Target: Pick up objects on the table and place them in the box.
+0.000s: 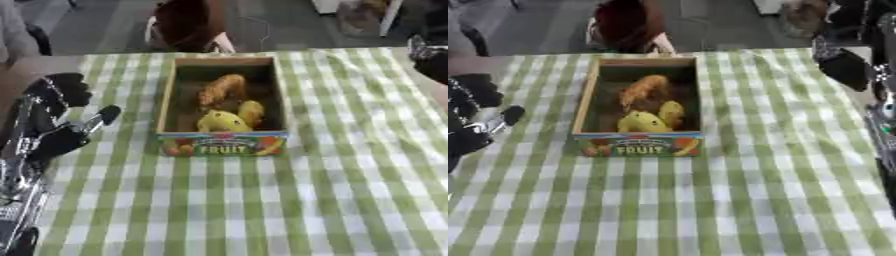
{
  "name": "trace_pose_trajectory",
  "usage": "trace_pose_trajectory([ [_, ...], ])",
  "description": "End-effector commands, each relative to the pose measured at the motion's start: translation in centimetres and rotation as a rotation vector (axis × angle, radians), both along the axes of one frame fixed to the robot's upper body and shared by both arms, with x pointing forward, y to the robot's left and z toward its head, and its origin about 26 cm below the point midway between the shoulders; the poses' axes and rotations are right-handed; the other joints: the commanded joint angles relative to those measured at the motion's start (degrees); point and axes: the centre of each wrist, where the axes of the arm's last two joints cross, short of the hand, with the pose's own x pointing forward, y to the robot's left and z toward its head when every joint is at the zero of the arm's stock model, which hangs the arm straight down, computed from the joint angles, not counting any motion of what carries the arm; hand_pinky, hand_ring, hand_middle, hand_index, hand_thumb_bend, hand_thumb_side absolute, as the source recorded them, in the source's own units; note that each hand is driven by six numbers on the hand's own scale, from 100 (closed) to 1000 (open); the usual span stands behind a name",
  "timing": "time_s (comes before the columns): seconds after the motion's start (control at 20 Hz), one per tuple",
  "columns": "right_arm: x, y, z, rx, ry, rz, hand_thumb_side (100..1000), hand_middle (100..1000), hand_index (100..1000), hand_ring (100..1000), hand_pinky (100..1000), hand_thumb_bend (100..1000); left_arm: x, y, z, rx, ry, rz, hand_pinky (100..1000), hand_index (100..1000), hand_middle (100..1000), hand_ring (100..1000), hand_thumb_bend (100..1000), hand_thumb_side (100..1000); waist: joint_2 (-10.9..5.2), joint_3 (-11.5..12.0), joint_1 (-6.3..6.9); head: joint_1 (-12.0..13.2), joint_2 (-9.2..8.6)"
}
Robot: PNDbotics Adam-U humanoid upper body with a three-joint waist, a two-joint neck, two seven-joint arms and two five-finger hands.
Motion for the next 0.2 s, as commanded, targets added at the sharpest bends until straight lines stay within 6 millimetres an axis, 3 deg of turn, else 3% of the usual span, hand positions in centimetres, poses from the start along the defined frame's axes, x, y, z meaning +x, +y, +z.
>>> trace_pose_trajectory([
  [0.05,-0.76,-0.33,0.52,0.040,-0.038,-0.012,100,599,777,666,635,104,-0.09,0.72,0.42,0.013,-0.014,0.022,702,690,577,635,746,167,-0.82,-0.1,-0.23,0.9,1.30],
  [0.2,-1.07,-0.35,-0.30,0.063,-0.023,-0.017,100,595,772,663,634,100,-0.13,0.68,0.11,0.009,-0.006,0.019,703,690,577,636,746,169,-0.82,-0.2,-0.30,1.0,1.99],
])
